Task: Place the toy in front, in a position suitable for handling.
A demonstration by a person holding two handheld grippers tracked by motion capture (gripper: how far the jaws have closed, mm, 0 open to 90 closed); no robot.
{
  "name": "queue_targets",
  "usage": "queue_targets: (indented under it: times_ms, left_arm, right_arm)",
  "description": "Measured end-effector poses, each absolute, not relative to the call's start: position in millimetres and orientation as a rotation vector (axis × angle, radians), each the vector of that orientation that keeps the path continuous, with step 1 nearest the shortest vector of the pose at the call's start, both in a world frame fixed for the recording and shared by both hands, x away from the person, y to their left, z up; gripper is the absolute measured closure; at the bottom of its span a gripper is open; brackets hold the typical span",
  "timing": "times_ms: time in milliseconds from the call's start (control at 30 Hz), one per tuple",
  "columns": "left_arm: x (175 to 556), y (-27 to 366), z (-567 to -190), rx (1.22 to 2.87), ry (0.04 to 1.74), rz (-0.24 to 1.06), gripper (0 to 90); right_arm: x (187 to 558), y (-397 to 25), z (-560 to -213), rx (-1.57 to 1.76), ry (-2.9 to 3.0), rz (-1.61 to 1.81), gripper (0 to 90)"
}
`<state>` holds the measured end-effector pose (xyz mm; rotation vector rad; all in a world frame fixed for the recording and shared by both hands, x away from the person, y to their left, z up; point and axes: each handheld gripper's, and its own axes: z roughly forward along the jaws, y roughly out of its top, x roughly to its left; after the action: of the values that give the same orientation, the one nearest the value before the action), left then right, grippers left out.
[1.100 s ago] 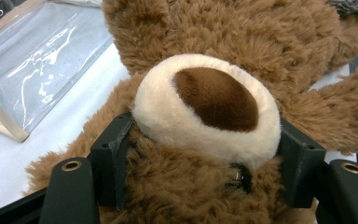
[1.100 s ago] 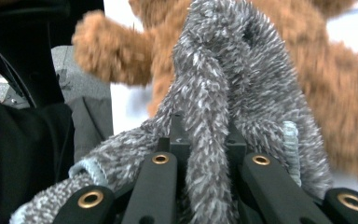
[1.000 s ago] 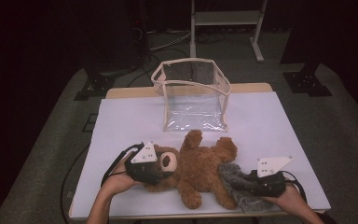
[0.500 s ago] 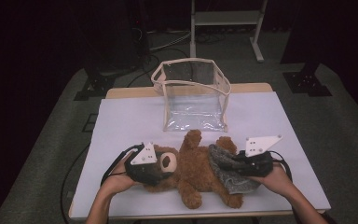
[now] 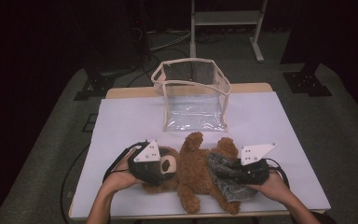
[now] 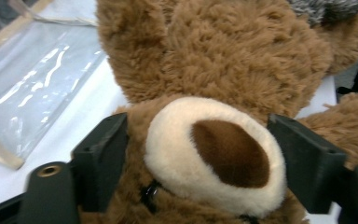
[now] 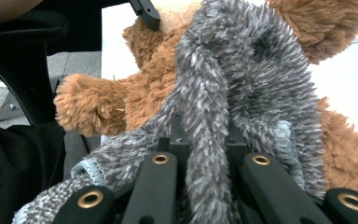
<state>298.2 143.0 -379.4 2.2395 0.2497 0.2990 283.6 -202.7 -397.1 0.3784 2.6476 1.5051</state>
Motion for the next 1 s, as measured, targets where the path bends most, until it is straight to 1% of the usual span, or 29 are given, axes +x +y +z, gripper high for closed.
queue_targets:
  times_ms: [67, 100, 133, 267, 367, 467, 600, 767, 1000]
  left_arm:
    - [298.7, 143.2, -380.4, 2.243, 0.243, 0.283, 28.8]
    - [298.7, 143.9, -381.2, 2.243, 0.247, 0.280, 28.8]
    - [299.3, 145.3, -382.9, 2.235, 0.253, 0.272, 31.2]
    - [297.6, 144.6, -384.2, 2.244, 0.234, 0.276, 32.9]
    - [294.4, 144.5, -384.2, 2.253, 0.224, 0.293, 33.3]
    - [293.5, 145.9, -385.2, 2.246, 0.228, 0.296, 33.7]
    - [294.4, 146.2, -384.4, 2.246, 0.225, 0.295, 33.6]
    - [296.4, 146.1, -379.0, 2.237, 0.217, 0.292, 32.0]
    - [295.6, 149.1, -375.5, 2.227, 0.208, 0.291, 29.6]
  right_arm:
    - [283.6, -202.5, -395.9, 0.375, 2.654, 1.497, 79.6]
    - [284.2, -202.8, -391.4, 0.362, 2.654, 1.492, 79.6]
    - [286.6, -203.1, -381.2, 0.347, 2.631, 1.486, 79.6]
    - [301.1, -192.4, -362.4, 0.305, 2.614, 1.461, 79.6]
    - [313.3, -177.9, -356.7, 0.259, 2.629, 1.413, 79.6]
    - [322.1, -171.8, -359.3, 0.248, 2.654, 1.362, 79.6]
    - [326.2, -187.3, -369.8, 0.319, 2.653, 1.352, 79.6]
    - [320.2, -202.4, -384.2, 0.398, 2.647, 1.405, 79.7]
    - [315.4, -206.1, -386.6, 0.401, 2.647, 1.397, 79.7]
